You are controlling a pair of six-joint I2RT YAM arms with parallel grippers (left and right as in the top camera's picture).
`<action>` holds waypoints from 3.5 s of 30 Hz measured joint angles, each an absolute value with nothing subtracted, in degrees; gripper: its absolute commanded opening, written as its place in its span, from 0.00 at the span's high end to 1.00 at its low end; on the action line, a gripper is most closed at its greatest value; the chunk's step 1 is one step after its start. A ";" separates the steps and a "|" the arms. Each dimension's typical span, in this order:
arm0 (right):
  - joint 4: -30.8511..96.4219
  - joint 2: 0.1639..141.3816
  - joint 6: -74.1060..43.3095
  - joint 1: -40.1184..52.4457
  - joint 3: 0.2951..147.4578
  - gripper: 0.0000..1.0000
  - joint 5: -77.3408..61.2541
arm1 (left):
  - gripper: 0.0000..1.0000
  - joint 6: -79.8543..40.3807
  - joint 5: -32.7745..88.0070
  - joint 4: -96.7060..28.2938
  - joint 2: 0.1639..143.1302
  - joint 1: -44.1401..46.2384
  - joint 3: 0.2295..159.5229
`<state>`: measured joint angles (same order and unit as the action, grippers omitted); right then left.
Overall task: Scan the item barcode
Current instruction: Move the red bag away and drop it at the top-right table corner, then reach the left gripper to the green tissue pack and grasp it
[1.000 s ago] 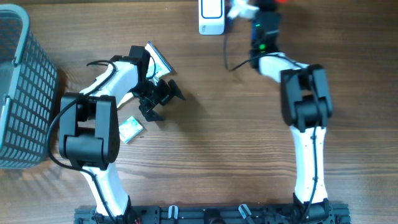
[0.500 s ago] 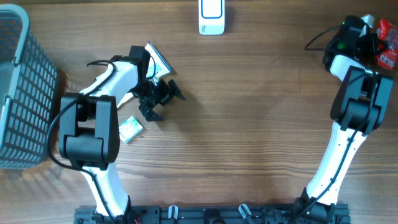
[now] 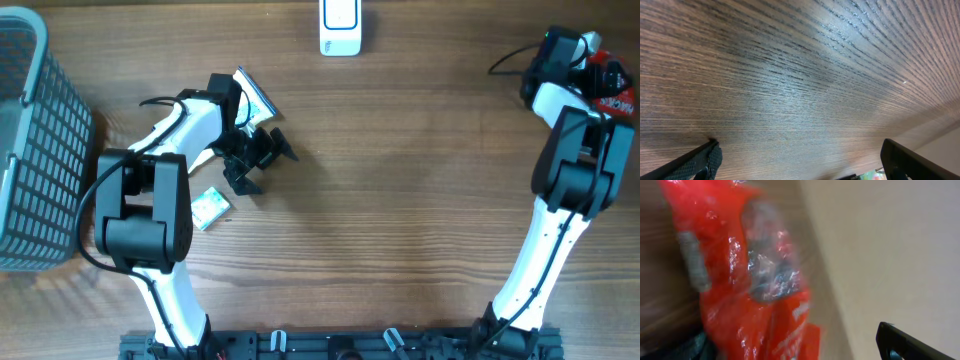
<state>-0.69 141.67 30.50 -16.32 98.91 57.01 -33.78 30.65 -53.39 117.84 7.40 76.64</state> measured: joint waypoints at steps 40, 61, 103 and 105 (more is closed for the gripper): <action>55.33 93.95 -17.80 -23.40 98.02 0.00 -31.18 | 0.00 -32.12 25.17 -53.49 117.08 7.88 76.64; 55.29 93.95 -29.80 -23.40 98.02 0.00 -21.76 | 0.00 -30.11 19.07 -49.39 116.38 7.77 77.67; 55.29 93.95 -30.00 -23.40 98.02 0.00 -21.34 | 0.00 -21.65 13.67 -45.80 83.77 -16.97 46.63; 55.31 93.95 -30.00 -23.40 98.02 0.00 -21.34 | 0.00 -21.21 14.52 -44.29 83.77 -16.97 46.13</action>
<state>55.31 93.95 -30.00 -23.40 98.02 -21.34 -21.21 14.52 -44.29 83.77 -16.97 46.13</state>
